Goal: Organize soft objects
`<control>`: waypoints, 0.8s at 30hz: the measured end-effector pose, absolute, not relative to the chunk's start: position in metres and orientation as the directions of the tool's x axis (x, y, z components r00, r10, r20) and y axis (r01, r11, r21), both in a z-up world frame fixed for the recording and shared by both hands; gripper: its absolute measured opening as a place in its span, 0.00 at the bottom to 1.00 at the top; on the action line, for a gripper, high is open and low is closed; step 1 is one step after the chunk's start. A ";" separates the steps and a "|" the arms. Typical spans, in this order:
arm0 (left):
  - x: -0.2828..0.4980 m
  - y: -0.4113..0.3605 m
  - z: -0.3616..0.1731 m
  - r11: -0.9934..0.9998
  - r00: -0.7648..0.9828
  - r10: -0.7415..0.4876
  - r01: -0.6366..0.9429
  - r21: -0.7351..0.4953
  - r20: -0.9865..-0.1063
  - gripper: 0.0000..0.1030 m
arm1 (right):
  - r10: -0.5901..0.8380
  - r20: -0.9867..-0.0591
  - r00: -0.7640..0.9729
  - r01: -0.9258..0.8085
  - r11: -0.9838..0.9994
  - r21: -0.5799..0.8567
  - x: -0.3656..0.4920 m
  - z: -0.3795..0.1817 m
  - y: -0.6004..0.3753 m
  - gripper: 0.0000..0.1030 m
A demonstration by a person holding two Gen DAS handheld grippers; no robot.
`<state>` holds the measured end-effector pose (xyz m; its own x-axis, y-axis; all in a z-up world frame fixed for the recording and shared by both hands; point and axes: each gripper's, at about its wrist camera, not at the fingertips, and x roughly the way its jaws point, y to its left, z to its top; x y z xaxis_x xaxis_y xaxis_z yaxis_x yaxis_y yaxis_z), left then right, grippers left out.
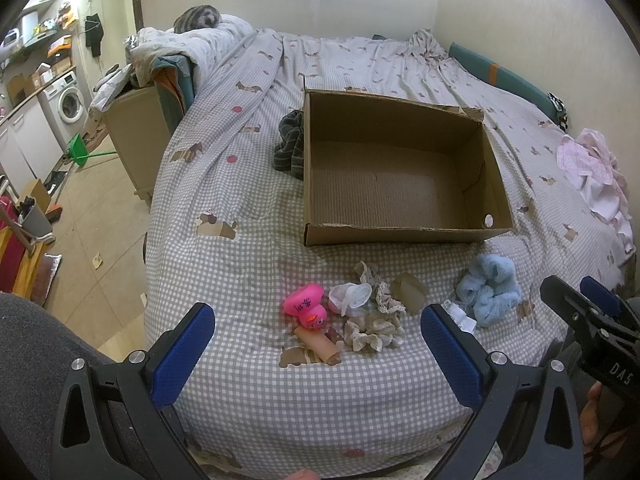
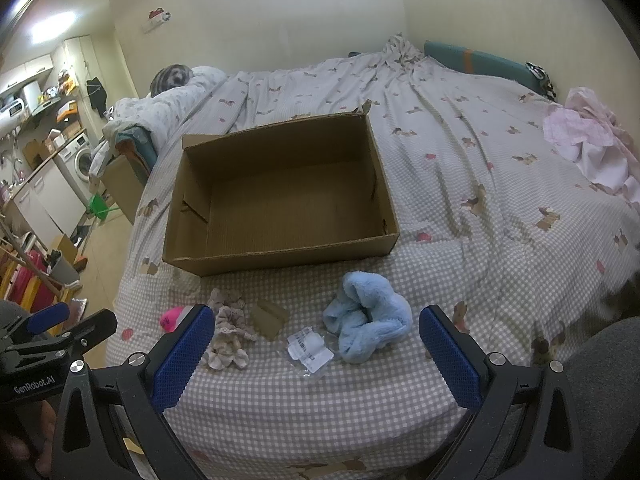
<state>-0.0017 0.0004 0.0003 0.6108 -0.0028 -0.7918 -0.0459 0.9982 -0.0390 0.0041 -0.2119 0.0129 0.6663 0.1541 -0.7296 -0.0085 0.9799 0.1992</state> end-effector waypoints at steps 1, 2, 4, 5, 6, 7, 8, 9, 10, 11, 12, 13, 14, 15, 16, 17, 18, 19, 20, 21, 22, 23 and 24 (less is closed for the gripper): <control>-0.001 0.000 0.000 0.998 0.610 -0.001 -0.045 -0.037 -0.793 1.00 | 0.155 -0.731 0.664 -0.008 0.980 0.200 0.004 0.012 -0.212 1.00; -0.001 0.000 0.000 0.998 0.609 0.001 -0.046 -0.034 -0.793 1.00 | 0.156 -0.733 0.662 -0.009 0.980 0.199 0.004 0.012 -0.211 1.00; 0.001 0.000 0.001 0.998 0.607 0.001 -0.047 -0.034 -0.795 1.00 | 0.161 -0.738 0.656 -0.013 0.979 0.202 0.006 0.013 -0.210 1.00; 0.001 0.001 0.003 0.998 0.605 0.001 -0.047 -0.035 -0.796 1.00 | 0.163 -0.740 0.653 -0.013 0.979 0.204 0.007 0.014 -0.211 1.00; 0.001 0.001 0.004 0.998 0.606 0.004 -0.050 -0.033 -0.796 1.00 | 0.168 -0.741 0.650 -0.014 0.978 0.209 0.007 0.015 -0.211 1.00; 0.002 0.002 0.007 0.998 0.608 0.007 -0.055 -0.033 -0.794 1.00 | 0.171 -0.741 0.649 -0.014 0.977 0.214 0.009 0.017 -0.213 1.00; 0.002 0.003 0.008 0.998 0.609 0.006 -0.058 -0.036 -0.793 1.00 | 0.171 -0.742 0.648 -0.011 0.977 0.215 0.011 0.019 -0.215 1.00; 0.004 0.005 0.010 0.997 0.607 0.004 -0.060 -0.040 -0.795 1.00 | 0.172 -0.745 0.645 -0.009 0.976 0.217 0.013 0.021 -0.216 1.00; 0.006 0.005 0.011 0.997 0.601 0.005 -0.062 -0.040 -0.799 1.00 | 0.177 -0.748 0.640 -0.009 0.975 0.223 0.015 0.022 -0.218 1.00; 0.009 0.006 0.013 0.997 0.595 0.006 -0.064 -0.040 -0.804 1.00 | 0.183 -0.751 0.635 -0.007 0.973 0.231 0.017 0.024 -0.221 1.00; 0.012 0.007 0.015 0.997 0.590 0.007 -0.068 -0.040 -0.807 1.00 | 0.188 -0.755 0.628 -0.002 0.971 0.239 0.021 0.025 -0.223 1.00; 0.015 0.008 0.017 0.997 0.588 0.009 -0.071 -0.040 -0.808 1.00 | 0.190 -0.761 0.620 0.004 0.969 0.246 0.024 0.026 -0.226 1.00; 0.019 0.009 0.020 0.996 0.585 0.015 -0.076 -0.037 -0.811 1.00 | 0.194 -0.768 0.610 0.010 0.968 0.252 0.028 0.028 -0.229 1.00; 0.022 0.010 0.021 0.996 0.581 0.020 -0.080 -0.033 -0.813 1.00 | 0.203 -0.772 0.603 0.013 0.965 0.264 0.031 0.029 -0.233 1.00; 0.027 0.011 0.023 0.996 0.577 0.028 -0.086 -0.026 -0.817 1.00 | 0.211 -0.774 0.596 0.016 0.961 0.275 0.035 0.030 -0.236 1.00; 0.031 0.012 0.024 0.996 0.573 0.035 -0.092 -0.021 -0.819 1.00 | 0.217 -0.779 0.588 0.022 0.959 0.284 0.040 0.030 -0.240 1.00; 0.036 0.013 0.025 0.995 0.565 0.045 -0.101 -0.015 -0.824 1.00 | 0.220 -0.784 0.580 0.031 0.956 0.291 0.044 0.030 -0.243 1.00; 0.041 0.013 0.025 0.994 0.556 0.051 -0.106 -0.011 -0.830 1.00 | 0.222 -0.791 0.570 0.044 0.953 0.299 0.049 0.030 -0.247 1.00; 0.046 0.014 0.025 0.994 0.548 0.051 -0.107 -0.009 -0.835 1.00 | 0.222 -0.800 0.558 0.058 0.951 0.304 0.054 0.029 -0.252 1.00; 0.052 0.015 0.025 0.995 0.537 0.049 -0.103 -0.007 -0.842 1.00 | 0.221 -0.812 0.541 0.072 0.949 0.307 0.060 0.027 -0.256 1.00; 0.057 0.016 0.024 0.995 0.529 0.051 -0.100 -0.003 -0.847 1.00 | 0.220 -0.824 0.522 0.088 0.947 0.309 0.066 0.024 -0.261 1.00; 0.062 0.017 0.023 0.995 0.522 0.053 -0.098 0.002 -0.851 1.00 | 0.221 -0.835 0.503 0.099 0.946 0.310 0.072 0.021 -0.265 1.00; 0.068 0.019 0.022 0.995 0.515 0.058 -0.099 0.008 -0.855 1.00 | 0.220 -0.849 0.481 0.105 0.946 0.305 0.078 0.018 -0.269 1.00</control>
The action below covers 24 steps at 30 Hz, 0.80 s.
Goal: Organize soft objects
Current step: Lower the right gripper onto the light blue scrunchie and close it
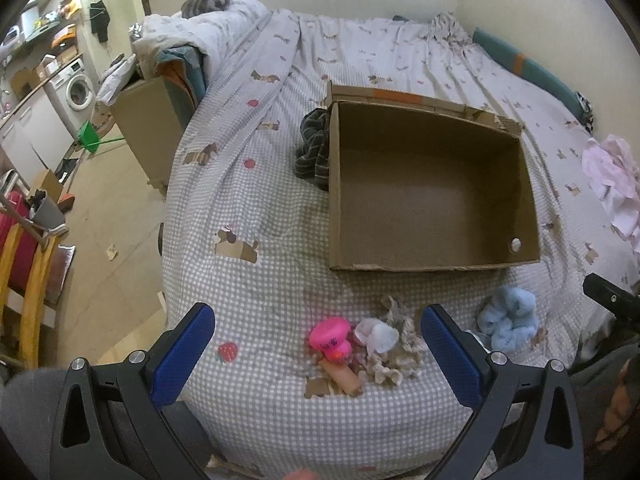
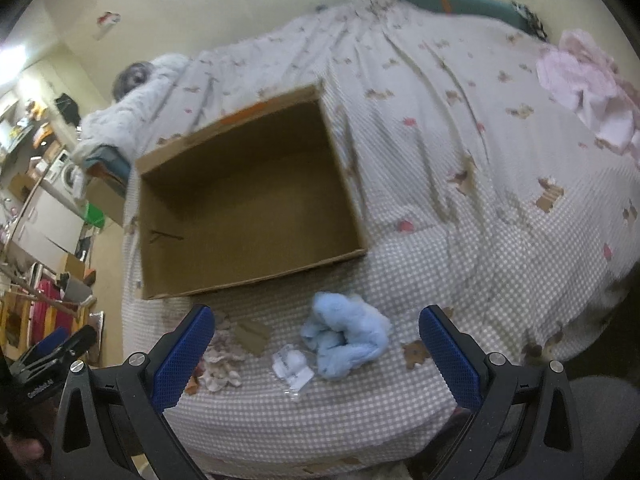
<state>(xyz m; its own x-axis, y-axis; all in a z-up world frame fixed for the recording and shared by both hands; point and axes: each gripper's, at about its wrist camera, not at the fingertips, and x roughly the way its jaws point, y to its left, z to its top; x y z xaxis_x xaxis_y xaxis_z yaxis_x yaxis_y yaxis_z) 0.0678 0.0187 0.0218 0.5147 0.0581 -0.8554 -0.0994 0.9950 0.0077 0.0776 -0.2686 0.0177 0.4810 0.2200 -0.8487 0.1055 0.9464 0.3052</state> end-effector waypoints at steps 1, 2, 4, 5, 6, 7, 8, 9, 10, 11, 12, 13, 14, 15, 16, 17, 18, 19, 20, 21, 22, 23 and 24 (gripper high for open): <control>0.073 0.021 0.020 0.994 0.509 0.064 -0.105 0.011 -0.858 1.00 | 0.214 -0.868 0.447 0.108 0.951 0.290 0.085 0.012 -0.270 1.00; 0.077 0.023 0.017 0.994 0.504 0.067 -0.111 0.012 -0.861 1.00 | 0.214 -0.886 0.411 0.100 0.956 0.277 0.093 0.006 -0.271 1.00; 0.084 0.029 0.009 0.992 0.491 0.071 -0.127 0.009 -0.869 1.00 | 0.206 -0.903 0.378 0.092 0.962 0.258 0.102 -0.003 -0.273 1.00; 0.086 0.031 0.002 0.991 0.481 0.070 -0.134 0.006 -0.874 1.00 | 0.196 -0.913 0.359 0.089 0.966 0.243 0.106 -0.008 -0.273 1.00; 0.087 0.032 -0.004 0.991 0.474 0.069 -0.137 0.003 -0.878 1.00 | 0.191 -0.920 0.342 0.086 0.969 0.233 0.109 -0.013 -0.272 1.00; 0.088 0.034 -0.011 0.990 0.461 0.067 -0.142 0.001 -0.885 1.00 | 0.192 -0.927 0.322 0.077 0.971 0.228 0.111 -0.019 -0.269 1.00; 0.089 0.036 -0.018 0.988 0.438 0.064 -0.155 -0.005 -0.896 1.00 | 0.188 -0.935 0.300 0.062 0.974 0.216 0.113 -0.026 -0.264 1.00; 0.090 0.038 -0.023 0.985 0.416 0.053 -0.170 -0.020 -0.908 1.00 | 0.176 -0.943 0.282 0.045 0.979 0.197 0.114 -0.032 -0.257 1.00; 0.091 0.040 -0.025 0.983 0.406 0.036 -0.180 -0.042 -0.913 1.00 | 0.155 -0.951 0.266 0.016 0.986 0.165 0.114 -0.039 -0.247 1.00; 0.091 0.043 -0.027 0.977 0.403 0.006 -0.197 -0.080 -0.915 1.00 | 0.133 -0.958 0.255 -0.015 0.991 0.133 0.115 -0.046 -0.237 1.00; 0.089 0.045 -0.028 0.974 0.404 -0.008 -0.205 -0.100 -0.915 1.00 | 0.105 -0.964 0.246 -0.046 0.994 0.097 0.115 -0.053 -0.226 1.00; 0.089 0.046 -0.028 0.971 0.404 -0.018 -0.210 -0.112 -0.915 1.00 | 0.075 -0.968 0.238 -0.069 0.996 0.060 0.115 -0.061 -0.216 1.00; 0.089 0.048 -0.028 0.971 0.404 -0.010 -0.214 -0.105 -0.915 1.00 | 0.052 -0.972 0.229 -0.074 0.997 0.036 0.116 -0.070 -0.210 1.00; 0.088 0.049 -0.030 0.971 0.403 0.004 -0.220 -0.092 -0.915 1.00 | 0.043 -0.976 0.215 -0.066 0.997 0.030 0.118 -0.078 -0.207 1.00; 0.088 0.049 -0.031 0.971 0.401 0.013 -0.224 -0.085 -0.916 1.00 | 0.039 -0.981 0.189 -0.054 0.998 0.030 0.121 -0.089 -0.205 0.94; 0.088 0.051 -0.032 0.970 0.396 0.016 -0.230 -0.082 -0.918 1.00 | 0.032 -0.985 0.168 -0.041 0.999 0.025 0.124 -0.098 -0.205 0.88; 0.088 0.054 -0.033 0.968 0.389 0.017 -0.238 -0.082 -0.921 1.00 | 0.011 -0.987 0.159 -0.032 0.999 0.006 0.126 -0.105 -0.205 0.87; 0.087 0.056 -0.035 0.965 0.381 0.019 -0.249 -0.082 -0.925 1.00 | -0.011 -0.987 0.161 -0.031 0.999 -0.016 0.127 -0.109 -0.205 0.86; 0.088 0.059 -0.036 0.963 0.373 0.019 -0.258 -0.084 -0.928 1.00 | -0.023 -0.986 0.167 -0.035 0.999 -0.029 0.128 -0.112 -0.205 0.82; 0.088 0.060 -0.037 0.960 0.365 0.016 -0.265 -0.088 -0.931 1.00 | -0.030 -0.985 0.169 -0.038 0.999 -0.036 0.129 -0.114 -0.207 0.79; 0.089 0.062 -0.039 0.957 0.357 0.009 -0.273 -0.095 -0.934 1.00 | -0.034 -0.985 0.172 -0.036 0.999 -0.041 0.131 -0.115 -0.209 0.73; 0.090 0.063 -0.040 0.955 0.352 0.004 -0.280 -0.102 -0.936 1.00 | -0.035 -0.984 0.174 -0.034 0.999 -0.042 0.132 -0.115 -0.212 0.64; 0.090 0.064 -0.041 0.953 0.349 0.000 -0.284 -0.106 -0.937 1.00 | -0.037 -0.984 0.175 -0.033 0.999 -0.043 0.133 -0.116 -0.215 0.60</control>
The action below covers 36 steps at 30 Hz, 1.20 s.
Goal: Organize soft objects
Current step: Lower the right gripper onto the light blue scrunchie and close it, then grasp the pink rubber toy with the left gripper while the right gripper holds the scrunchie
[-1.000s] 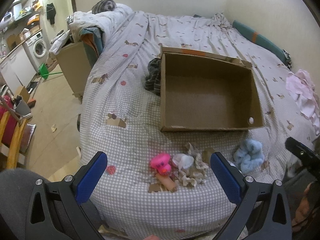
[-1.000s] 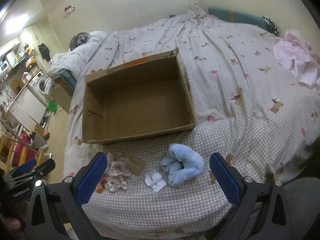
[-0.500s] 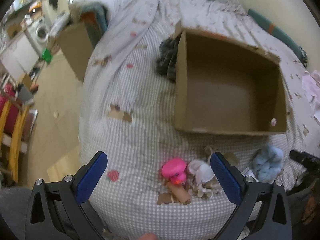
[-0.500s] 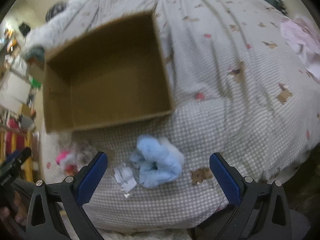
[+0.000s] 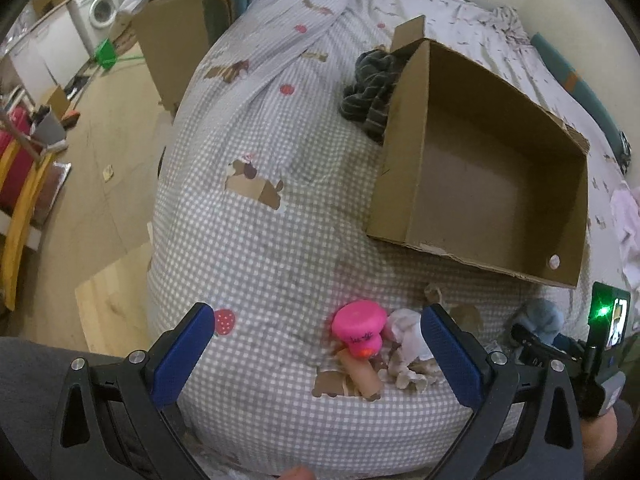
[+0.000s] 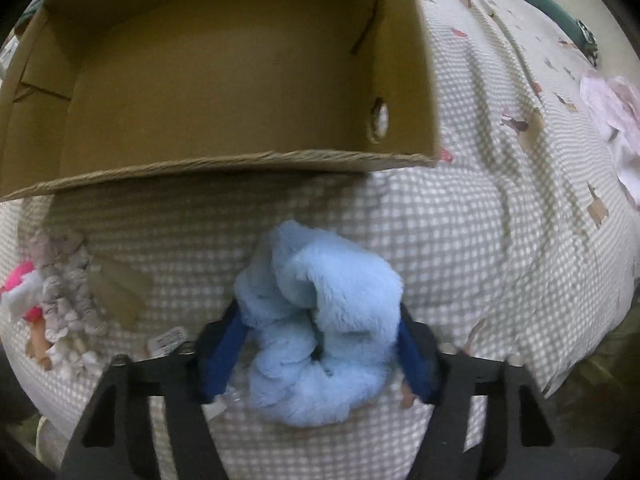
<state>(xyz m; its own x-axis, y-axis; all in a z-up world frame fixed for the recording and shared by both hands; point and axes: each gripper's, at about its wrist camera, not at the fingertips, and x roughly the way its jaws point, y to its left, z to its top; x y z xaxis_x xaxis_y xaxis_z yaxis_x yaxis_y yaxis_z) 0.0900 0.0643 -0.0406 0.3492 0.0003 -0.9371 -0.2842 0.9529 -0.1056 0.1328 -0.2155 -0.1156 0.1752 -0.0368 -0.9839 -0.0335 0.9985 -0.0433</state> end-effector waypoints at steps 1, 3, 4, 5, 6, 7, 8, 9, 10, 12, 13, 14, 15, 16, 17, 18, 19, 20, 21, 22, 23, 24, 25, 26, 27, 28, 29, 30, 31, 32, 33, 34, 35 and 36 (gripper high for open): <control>0.091 0.065 -0.041 0.951 0.347 -0.001 -0.289 -0.108 -0.938 1.00 | -0.036 -0.984 0.177 -0.031 0.999 -0.042 0.135 -0.118 -0.218 0.52; 0.093 0.064 -0.042 0.952 0.344 0.005 -0.289 -0.101 -0.939 1.00 | -0.013 -0.984 0.177 -0.027 0.999 -0.018 0.137 -0.115 -0.228 0.45; 0.093 0.063 -0.042 0.954 0.344 0.010 -0.286 -0.094 -0.939 1.00 | 0.005 -0.984 0.181 -0.019 1.000 0.001 0.138 -0.111 -0.234 0.41; 0.093 0.062 -0.042 0.956 0.344 0.016 -0.281 -0.087 -0.939 1.00 | 0.021 -0.982 0.187 -0.011 1.000 0.020 0.138 -0.108 -0.239 0.39; 0.093 0.061 -0.042 0.958 0.343 0.022 -0.276 -0.079 -0.939 1.00 | 0.035 -0.980 0.197 -0.006 0.999 0.034 0.137 -0.104 -0.244 0.39; 0.093 0.061 -0.042 0.959 0.341 0.027 -0.274 -0.072 -0.940 1.00 | 0.048 -0.976 0.213 -0.003 0.999 0.049 0.135 -0.097 -0.248 0.39; 0.093 0.062 -0.043 0.959 0.339 0.032 -0.276 -0.066 -0.940 1.00 | 0.068 -0.971 0.230 -0.004 0.998 0.069 0.132 -0.090 -0.253 0.39; 0.093 0.063 -0.044 0.958 0.334 0.036 -0.280 -0.063 -0.942 1.00 | 0.095 -0.966 0.242 -0.006 0.995 0.097 0.129 -0.083 -0.258 0.39; 0.093 0.065 -0.045 0.956 0.328 0.039 -0.287 -0.060 -0.944 1.00 | 0.133 -0.959 0.250 -0.009 0.991 0.135 0.126 -0.073 -0.261 0.39; 0.094 0.068 -0.047 0.952 0.318 0.047 -0.300 -0.053 -0.947 1.00 | 0.191 -0.945 0.267 -0.023 0.981 0.192 0.120 -0.057 -0.264 0.39; 0.094 0.068 -0.048 0.951 0.315 0.054 -0.305 -0.047 -0.947 1.00 | 0.221 -0.935 0.276 -0.038 0.975 0.219 0.117 -0.048 -0.263 0.39; 0.095 0.068 -0.048 0.951 0.315 0.059 -0.306 -0.043 -0.947 1.00 | 0.261 -0.922 0.287 -0.053 0.965 0.257 0.114 -0.039 -0.263 0.39; 0.096 0.067 -0.048 0.952 0.316 0.060 -0.303 -0.041 -0.947 1.00 | 0.306 -0.904 0.300 -0.069 0.952 0.299 0.110 -0.033 -0.261 0.39; 0.096 0.066 -0.049 0.953 0.316 0.061 -0.299 -0.039 -0.947 1.00 | 0.346 -0.883 0.316 -0.093 0.938 0.335 0.105 -0.026 -0.260 0.39; 0.097 0.065 -0.050 0.956 0.314 0.062 -0.292 -0.035 -0.947 1.00 | 0.366 -0.870 0.331 -0.113 0.930 0.349 0.103 -0.021 -0.258 0.39; 0.097 0.064 -0.051 0.958 0.310 0.061 -0.285 -0.031 -0.949 1.00 | 0.380 -0.858 0.345 -0.129 0.925 0.358 0.100 -0.018 -0.254 0.39; 0.097 0.063 -0.054 0.960 0.302 0.061 -0.277 -0.026 -0.951 1.00 | 0.396 -0.846 0.356 -0.140 0.918 0.371 0.098 -0.015 -0.252 0.39; 0.098 0.062 -0.058 0.964 0.289 0.061 -0.264 -0.018 -0.955 1.00 | 0.407 -0.839 0.361 -0.146 0.913 0.381 0.099 -0.018 -0.244 0.39; 0.099 0.061 -0.063 0.969 0.270 0.052 -0.248 -0.018 -0.961 0.99 | 0.417 -0.833 0.364 -0.151 0.909 0.389 0.099 -0.019 -0.243 0.39; 0.100 0.061 -0.068 0.969 0.253 0.040 -0.248 -0.024 -0.967 0.99 | 0.429 -0.825 0.367 -0.152 0.903 0.402 0.097 -0.023 -0.244 0.39; 0.101 0.063 -0.073 0.966 0.238 0.023 -0.257 -0.040 -0.971 0.96 | 0.436 -0.823 0.365 -0.147 0.900 0.411 0.094 -0.025 -0.247 0.39; 0.102 0.066 -0.077 0.961 0.227 0.004 -0.271 -0.059 -0.974 0.91 | 0.438 -0.824 0.359 -0.137 0.898 0.418 0.095 -0.030 -0.247 0.39; 0.105 0.068 -0.081 0.956 0.215 -0.011 -0.284 -0.074 -0.977 0.90 | 0.438 -0.827 0.353 -0.127 0.898 0.422 0.100 -0.034 -0.248 0.39; 0.107 0.069 -0.084 0.953 0.209 -0.024 -0.292 -0.086 -0.978 0.85 | 0.438 -0.829 0.346 -0.117 0.897 0.425 0.100 -0.037 -0.246 0.39; 0.109 0.070 -0.088 0.947 0.200 -0.045 -0.303 -0.106 -0.979 0.83 | 0.437 -0.831 0.343 -0.111 0.898 0.427 0.098 -0.037 -0.243 0.39; 0.111 0.070 -0.092 0.941 0.192 -0.066 -0.313 -0.125 -0.979 0.83 | 0.436 -0.832 0.343 -0.107 0.898 0.426 0.098 -0.037 -0.241 0.39; 0.113 0.069 -0.096 0.934 0.185 -0.093 -0.323 -0.150 -0.978 0.82 | 0.435 -0.833 0.343 -0.110 0.899 0.424 0.097 -0.035 -0.241 0.39; 0.115 0.068 -0.101 0.928 0.176 -0.113 -0.333 -0.167 -0.978 0.77 | 0.433 -0.833 0.344 -0.114 0.900 0.421 0.098 -0.035 -0.241 0.39; 0.117 0.067 -0.104 0.925 0.172 -0.119 -0.338 -0.172 -0.978 0.74 | 0.431 -0.833 0.347 -0.113 0.901 0.419 0.098 -0.035 -0.240 0.39; 0.119 0.065 -0.108 0.922 0.168 -0.128 -0.342 -0.179 -0.978 0.64 | 0.431 -0.832 0.348 -0.109 0.900 0.421 0.099 -0.035 -0.241 0.39; 0.121 0.064 -0.111 0.918 0.164 -0.141 -0.348 -0.191 -0.976 0.58 | 0.435 -0.831 0.346 -0.103 0.898 0.427 0.099 -0.035 -0.241 0.39; 0.122 0.061 -0.115 0.913 0.162 -0.158 -0.351 -0.206 -0.974 0.58 | 0.440 -0.830 0.343 -0.096 0.895 0.435 0.098 -0.035 -0.241 0.39; 0.124 0.058 -0.119 0.911 0.160 -0.171 -0.351 -0.217 -0.972 0.58 | 0.440 -0.831 0.341 -0.089 0.895 0.437 0.102 -0.036 -0.244 0.39; 0.126 0.054 -0.123 0.913 0.155 -0.172 -0.345 -0.216 -0.973 0.58 | 0.436 -0.833 0.341 -0.086 0.896 0.435 0.101 -0.038 -0.245 0.39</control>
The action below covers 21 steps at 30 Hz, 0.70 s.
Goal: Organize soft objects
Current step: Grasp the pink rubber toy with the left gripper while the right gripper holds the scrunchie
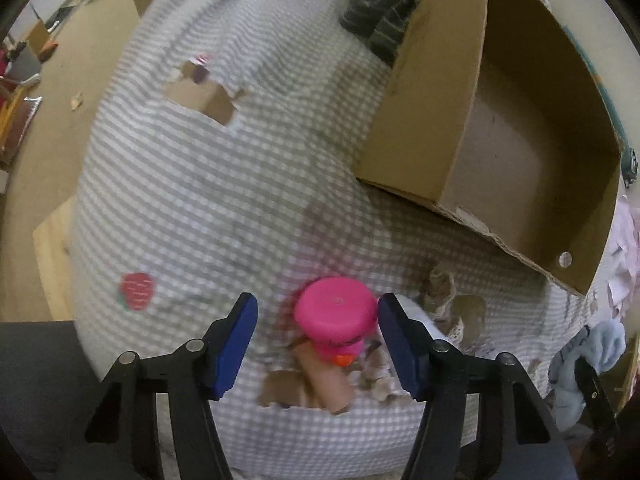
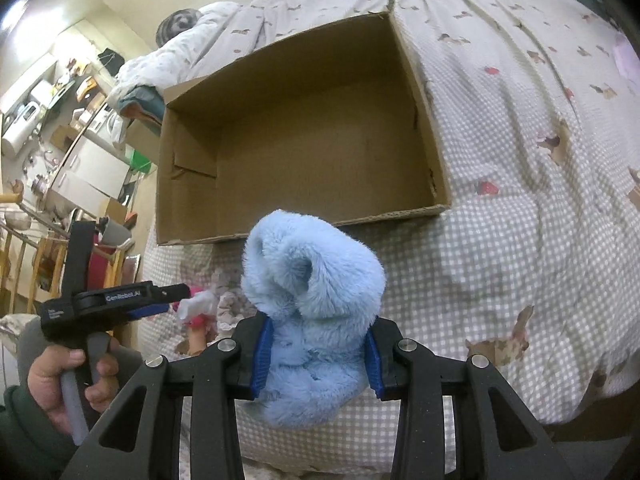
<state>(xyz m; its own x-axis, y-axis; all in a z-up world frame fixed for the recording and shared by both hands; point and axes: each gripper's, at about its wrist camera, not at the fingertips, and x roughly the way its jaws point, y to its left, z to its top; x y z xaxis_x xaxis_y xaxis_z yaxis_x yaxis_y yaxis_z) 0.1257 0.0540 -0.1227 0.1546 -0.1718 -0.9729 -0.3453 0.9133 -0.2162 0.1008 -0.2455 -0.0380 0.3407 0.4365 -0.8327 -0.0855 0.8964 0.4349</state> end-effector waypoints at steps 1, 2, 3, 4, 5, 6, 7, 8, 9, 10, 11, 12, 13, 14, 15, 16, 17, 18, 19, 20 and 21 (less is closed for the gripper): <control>0.127 0.051 -0.125 0.917 0.150 -0.170 -0.339 -0.212 -0.974 0.58 | 0.435 -0.834 0.340 -0.084 0.897 0.434 0.100 -0.038 -0.245 0.39; 0.128 0.050 -0.128 0.919 0.147 -0.170 -0.334 -0.211 -0.974 0.54 | 0.434 -0.834 0.341 -0.085 0.897 0.433 0.100 -0.038 -0.244 0.39; 0.130 0.047 -0.131 0.918 0.143 -0.180 -0.332 -0.218 -0.973 0.43 | 0.433 -0.834 0.343 -0.087 0.899 0.430 0.099 -0.036 -0.242 0.39; 0.131 0.046 -0.135 0.915 0.130 -0.195 -0.334 -0.228 -0.972 0.41 | 0.430 -0.834 0.346 -0.092 0.900 0.426 0.098 -0.035 -0.241 0.39; 0.131 0.045 -0.137 0.914 0.124 -0.196 -0.336 -0.227 -0.973 0.41 | 0.428 -0.834 0.348 -0.095 0.901 0.422 0.097 -0.035 -0.240 0.39; 0.132 0.044 -0.138 0.915 0.126 -0.194 -0.334 -0.226 -0.973 0.41 | 0.425 -0.835 0.350 -0.098 0.903 0.419 0.097 -0.035 -0.239 0.39; 0.132 0.042 -0.138 0.918 0.128 -0.190 -0.328 -0.223 -0.973 0.40 | 0.423 -0.835 0.351 -0.099 0.904 0.416 0.095 -0.035 -0.238 0.39; 0.133 0.041 -0.137 0.921 0.132 -0.187 -0.320 -0.220 -0.974 0.40 | 0.422 -0.836 0.351 -0.101 0.904 0.415 0.095 -0.035 -0.238 0.39; 0.133 0.041 -0.134 0.924 0.144 -0.179 -0.314 -0.217 -0.973 0.40 | 0.421 -0.836 0.351 -0.103 0.905 0.412 0.095 -0.035 -0.237 0.39; 0.133 0.041 -0.130 0.928 0.158 -0.166 -0.309 -0.208 -0.973 0.40 | 0.418 -0.838 0.351 -0.107 0.907 0.408 0.096 -0.035 -0.235 0.39; 0.130 0.043 -0.125 0.930 0.167 -0.155 -0.307 -0.201 -0.974 0.40 | 0.416 -0.839 0.351 -0.109 0.908 0.405 0.096 -0.035 -0.234 0.39; 0.129 0.045 -0.120 0.931 0.181 -0.138 -0.311 -0.190 -0.974 0.40 | 0.415 -0.839 0.352 -0.112 0.909 0.402 0.096 -0.035 -0.233 0.39; 0.128 0.048 -0.116 0.930 0.195 -0.123 -0.320 -0.182 -0.973 0.40 | 0.413 -0.839 0.354 -0.114 0.910 0.399 0.095 -0.035 -0.232 0.39; 0.127 0.051 -0.112 0.929 0.209 -0.104 -0.328 -0.170 -0.972 0.40 | 0.411 -0.839 0.356 -0.117 0.911 0.396 0.095 -0.034 -0.232 0.39; 0.125 0.055 -0.107 0.930 0.220 -0.077 -0.337 -0.150 -0.972 0.40 | 0.410 -0.839 0.358 -0.119 0.911 0.394 0.094 -0.034 -0.232 0.39; 0.123 0.058 -0.102 0.929 0.235 -0.052 -0.346 -0.133 -0.971 0.40 | 0.410 -0.838 0.360 -0.121 0.911 0.394 0.094 -0.033 -0.232 0.39; 0.122 0.061 -0.099 0.928 0.246 -0.034 -0.353 -0.123 -0.969 0.40 | 0.411 -0.837 0.362 -0.124 0.911 0.393 0.093 -0.033 -0.232 0.39; 0.121 0.063 -0.096 0.926 0.255 -0.030 -0.356 -0.123 -0.967 0.40 | 0.412 -0.836 0.363 -0.127 0.911 0.393 0.093 -0.032 -0.232 0.39; 0.121 0.065 -0.095 0.925 0.257 -0.035 -0.356 -0.128 -0.966 0.40 | 0.412 -0.835 0.364 -0.129 0.910 0.393 0.092 -0.032 -0.232 0.39; 0.121 0.065 -0.094 0.927 0.258 -0.036 -0.353 -0.129 -0.966 0.40 | 0.412 -0.835 0.364 -0.131 0.910 0.392 0.092 -0.032 -0.232 0.39; 0.121 0.063 -0.093 0.929 0.260 -0.028 -0.349 -0.121 -0.965 0.40 | 0.411 -0.836 0.364 -0.133 0.911 0.390 0.091 -0.032 -0.231 0.39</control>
<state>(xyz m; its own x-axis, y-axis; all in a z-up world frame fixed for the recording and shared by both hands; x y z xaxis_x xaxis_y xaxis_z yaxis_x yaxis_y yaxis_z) 0.1207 0.0627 -0.0929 0.2598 -0.0281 -0.9653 -0.3487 0.9294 -0.1209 0.0914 -0.2315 -0.0325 0.3641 0.4106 -0.8359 -0.1329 0.9113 0.3897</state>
